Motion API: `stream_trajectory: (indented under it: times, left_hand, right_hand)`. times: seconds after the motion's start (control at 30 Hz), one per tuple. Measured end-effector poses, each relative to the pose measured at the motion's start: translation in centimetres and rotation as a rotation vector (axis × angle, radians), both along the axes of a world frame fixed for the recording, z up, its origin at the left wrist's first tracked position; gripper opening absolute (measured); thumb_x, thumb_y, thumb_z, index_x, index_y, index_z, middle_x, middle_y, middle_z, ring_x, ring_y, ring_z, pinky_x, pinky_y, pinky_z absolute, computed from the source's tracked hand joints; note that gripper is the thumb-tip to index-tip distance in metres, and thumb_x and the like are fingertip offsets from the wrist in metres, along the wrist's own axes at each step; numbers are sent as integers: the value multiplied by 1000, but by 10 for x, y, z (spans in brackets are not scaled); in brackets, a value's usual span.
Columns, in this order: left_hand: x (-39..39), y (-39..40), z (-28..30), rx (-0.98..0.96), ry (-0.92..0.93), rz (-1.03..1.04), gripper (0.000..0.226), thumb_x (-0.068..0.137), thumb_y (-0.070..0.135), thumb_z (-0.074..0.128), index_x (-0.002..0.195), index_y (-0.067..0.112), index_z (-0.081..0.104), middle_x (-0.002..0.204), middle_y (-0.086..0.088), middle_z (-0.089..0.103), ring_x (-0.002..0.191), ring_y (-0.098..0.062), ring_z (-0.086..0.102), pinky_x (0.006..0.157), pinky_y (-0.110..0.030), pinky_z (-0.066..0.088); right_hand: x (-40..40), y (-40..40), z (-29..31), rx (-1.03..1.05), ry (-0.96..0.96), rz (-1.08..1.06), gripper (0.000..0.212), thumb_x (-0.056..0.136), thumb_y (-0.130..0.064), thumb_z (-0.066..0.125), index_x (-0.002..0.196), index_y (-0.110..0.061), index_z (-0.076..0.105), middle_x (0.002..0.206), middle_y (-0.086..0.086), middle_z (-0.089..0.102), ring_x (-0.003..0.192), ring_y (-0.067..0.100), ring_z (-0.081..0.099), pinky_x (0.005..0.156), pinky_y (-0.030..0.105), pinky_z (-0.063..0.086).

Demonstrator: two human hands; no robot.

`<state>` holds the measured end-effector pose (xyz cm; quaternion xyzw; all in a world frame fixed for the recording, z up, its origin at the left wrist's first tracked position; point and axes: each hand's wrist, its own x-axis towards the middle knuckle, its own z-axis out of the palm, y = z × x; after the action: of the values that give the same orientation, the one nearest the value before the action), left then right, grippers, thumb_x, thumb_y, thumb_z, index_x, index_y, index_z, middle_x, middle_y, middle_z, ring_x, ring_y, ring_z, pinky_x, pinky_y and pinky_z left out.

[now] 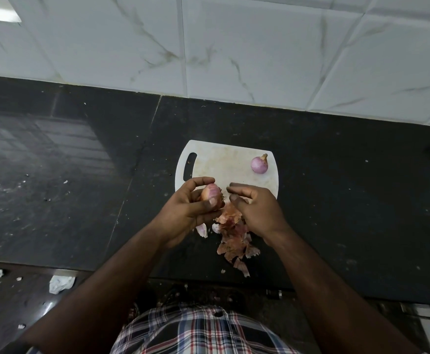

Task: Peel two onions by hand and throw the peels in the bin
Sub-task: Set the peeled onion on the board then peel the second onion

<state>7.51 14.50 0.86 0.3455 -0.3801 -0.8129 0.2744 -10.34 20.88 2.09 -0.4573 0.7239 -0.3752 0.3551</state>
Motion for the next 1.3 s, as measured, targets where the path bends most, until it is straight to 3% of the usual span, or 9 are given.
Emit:
stream_trajectory:
  times: [0.23,0.37,0.5,0.63,0.73,0.83,0.93,1.1,1.3]
  left_hand:
    - [-1,-2,1,103,106,-26,50,88,1,66,135,7,51,128,-26,62,113,-37,67,96,-46,56]
    - [1,-2,0,148,156,-44,56,85,3,67,138,4,49,122,-25,62,109,-38,66,95,-48,56]
    - [-5,1,0,-47,-38,-31,53,83,3,71,133,10,52,114,-22,66,105,-35,69,94,-47,57]
    - [-4,-1,-4,-379,-360,-8,45,88,-1,72,125,18,54,117,-17,66,98,-18,72,76,-23,58]
    - [3,-2,-8,-172,-243,31,46,87,0,71,128,13,56,119,-25,63,110,-38,68,87,-39,60]
    - [6,-2,-8,-30,-142,45,52,82,0,71,130,10,55,119,-26,62,114,-43,65,95,-47,57]
    - [5,-3,-6,-44,-140,25,56,77,1,74,129,12,55,123,-28,61,115,-43,64,97,-48,56]
    - [2,-3,-3,-131,-156,3,54,79,-2,74,127,12,56,118,-27,66,111,-44,66,95,-51,56]
    - [1,-3,3,-98,-56,-15,58,73,1,75,127,11,57,116,-27,65,103,-36,69,90,-44,59]
  right_hand:
    - [15,-4,0,-145,-266,-34,24,81,-20,80,105,-20,77,98,-4,77,94,10,73,87,35,59]
    - [18,-6,-2,-204,-104,-105,12,83,-10,77,86,-21,78,82,-6,76,81,11,72,78,36,60]
    - [21,-11,-6,-157,104,-148,7,84,-9,73,83,-16,75,77,-6,73,74,10,69,71,36,58]
    - [20,-11,-1,-139,128,-137,9,84,-7,74,85,-16,75,80,-6,75,76,5,69,68,22,56]
    - [14,-9,3,-90,6,-72,16,89,-2,67,96,-13,77,89,-3,75,75,-3,68,64,12,52]
    - [6,-6,-2,-4,-4,22,24,89,1,65,103,-15,77,98,-3,76,90,4,71,84,28,59]
    - [4,-7,-2,47,-49,51,24,88,-6,70,108,-17,76,114,-3,74,104,7,68,95,32,56]
    - [16,-12,1,-8,-261,-20,30,80,-37,81,103,-18,76,94,-1,76,92,17,73,82,42,61]
    - [17,-11,2,-102,-393,-91,18,90,1,67,89,-14,77,88,9,76,81,20,73,70,31,59]
